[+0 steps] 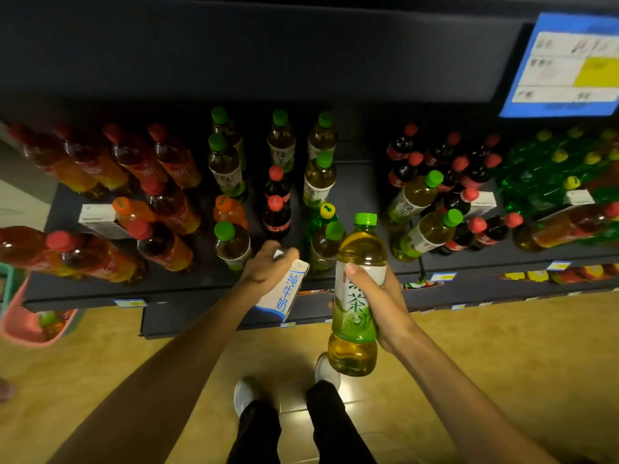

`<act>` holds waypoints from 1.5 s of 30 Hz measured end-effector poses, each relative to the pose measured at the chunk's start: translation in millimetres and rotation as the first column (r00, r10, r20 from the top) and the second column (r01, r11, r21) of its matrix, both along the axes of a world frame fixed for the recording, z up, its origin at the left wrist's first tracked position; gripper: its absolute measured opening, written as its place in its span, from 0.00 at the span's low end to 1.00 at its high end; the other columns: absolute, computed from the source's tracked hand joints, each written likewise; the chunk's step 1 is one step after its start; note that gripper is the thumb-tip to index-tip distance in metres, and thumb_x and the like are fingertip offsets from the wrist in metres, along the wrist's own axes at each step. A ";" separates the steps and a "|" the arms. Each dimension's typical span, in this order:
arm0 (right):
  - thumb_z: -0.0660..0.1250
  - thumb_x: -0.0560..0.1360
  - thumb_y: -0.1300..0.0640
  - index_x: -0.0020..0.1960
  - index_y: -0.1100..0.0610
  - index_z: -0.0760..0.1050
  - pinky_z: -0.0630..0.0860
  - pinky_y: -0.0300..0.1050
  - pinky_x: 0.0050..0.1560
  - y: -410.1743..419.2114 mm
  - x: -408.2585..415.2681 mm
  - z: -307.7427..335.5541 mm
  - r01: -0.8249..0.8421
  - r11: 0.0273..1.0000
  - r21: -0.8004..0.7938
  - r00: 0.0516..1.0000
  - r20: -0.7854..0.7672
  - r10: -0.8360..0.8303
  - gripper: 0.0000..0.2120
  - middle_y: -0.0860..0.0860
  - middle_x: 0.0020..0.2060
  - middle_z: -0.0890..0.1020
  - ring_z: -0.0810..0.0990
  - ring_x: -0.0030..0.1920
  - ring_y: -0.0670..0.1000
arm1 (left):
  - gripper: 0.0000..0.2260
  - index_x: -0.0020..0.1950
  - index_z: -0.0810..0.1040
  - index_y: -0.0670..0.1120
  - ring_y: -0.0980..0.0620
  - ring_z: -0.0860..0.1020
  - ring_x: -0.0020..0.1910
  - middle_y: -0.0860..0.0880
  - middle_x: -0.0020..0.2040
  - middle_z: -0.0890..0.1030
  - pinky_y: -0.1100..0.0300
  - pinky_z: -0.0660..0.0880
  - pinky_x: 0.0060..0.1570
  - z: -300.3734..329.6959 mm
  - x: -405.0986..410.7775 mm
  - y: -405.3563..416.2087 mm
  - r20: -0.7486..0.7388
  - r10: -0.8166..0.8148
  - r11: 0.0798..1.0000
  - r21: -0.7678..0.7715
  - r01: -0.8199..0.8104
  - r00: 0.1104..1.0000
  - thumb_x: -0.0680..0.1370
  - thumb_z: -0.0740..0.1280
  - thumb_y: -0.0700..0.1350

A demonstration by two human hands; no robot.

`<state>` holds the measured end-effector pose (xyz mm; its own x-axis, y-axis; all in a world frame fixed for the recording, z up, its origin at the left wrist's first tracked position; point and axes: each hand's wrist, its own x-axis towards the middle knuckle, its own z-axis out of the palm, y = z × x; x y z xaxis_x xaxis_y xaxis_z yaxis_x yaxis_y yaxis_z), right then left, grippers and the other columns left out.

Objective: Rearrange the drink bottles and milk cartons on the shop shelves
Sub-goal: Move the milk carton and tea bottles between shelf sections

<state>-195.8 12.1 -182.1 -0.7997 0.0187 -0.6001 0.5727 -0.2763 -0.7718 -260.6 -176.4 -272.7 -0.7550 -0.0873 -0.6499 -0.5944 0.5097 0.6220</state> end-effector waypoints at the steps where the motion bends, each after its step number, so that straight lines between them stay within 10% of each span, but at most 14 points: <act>1: 0.75 0.61 0.51 0.56 0.53 0.74 0.82 0.50 0.36 -4.2 -0.9 1.6 0.005 1.000 0.006 1.000 -0.010 -0.005 0.25 0.58 0.47 0.83 0.85 0.43 0.59 | 0.26 0.59 0.72 0.56 0.45 0.78 0.53 0.46 0.53 0.80 0.53 0.74 0.54 2.5 5.4 -2.8 -0.012 -0.017 1.000 0.006 0.017 1.000 0.67 0.60 0.68; 10: 0.78 0.68 0.61 0.46 0.52 0.79 0.78 0.35 0.40 -40.5 -18.2 4.3 -0.049 0.940 0.338 0.961 -0.239 0.136 0.11 0.43 0.36 0.85 0.84 0.40 0.40 | 0.16 0.61 0.72 0.56 0.49 0.79 0.50 0.48 0.51 0.81 0.57 0.71 0.44 9.6 67.9 -49.8 -0.026 -0.160 0.987 0.001 0.160 0.987 0.77 0.62 0.61; 19: 0.82 0.63 0.53 0.61 0.56 0.76 0.72 0.37 0.53 -88.3 -44.4 -26.3 -0.186 0.621 0.762 0.867 -0.170 0.469 0.30 0.49 0.51 0.84 0.81 0.54 0.49 | 0.21 0.58 0.71 0.56 0.48 0.79 0.44 0.47 0.43 0.80 0.54 0.74 0.49 17.5 101.2 -99.2 -0.015 -0.040 0.999 0.007 0.040 0.999 0.69 0.57 0.64; 28: 0.81 0.64 0.62 0.71 0.55 0.69 0.61 0.30 0.59 -109.8 -65.5 -72.5 -0.263 0.540 0.800 0.879 -0.033 0.476 0.39 0.57 0.65 0.69 0.72 0.65 0.56 | 0.12 0.55 0.73 0.58 0.48 0.81 0.40 0.45 0.41 0.81 0.55 0.77 0.42 17.8 111.3 -113.4 -0.061 0.025 0.996 0.088 -0.019 0.998 0.77 0.61 0.61; 45: 0.77 0.70 0.61 0.80 0.54 0.46 0.68 0.49 0.69 -112.1 -78.0 -74.6 -0.316 0.573 0.756 0.900 0.047 0.434 0.51 0.59 0.71 0.71 0.70 0.71 0.59 | 0.06 0.53 0.74 0.57 0.53 0.78 0.31 0.47 0.34 0.79 0.60 0.73 0.34 47.3 112.6 -101.6 -0.105 0.091 0.974 0.218 -0.067 0.990 0.81 0.60 0.55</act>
<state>-273.8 -100.0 -256.6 -0.9060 0.0813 -0.4153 0.3705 0.6267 -0.6856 -148.0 -278.0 -225.3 -0.8214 -0.0184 -0.5701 -0.5464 0.3122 0.7772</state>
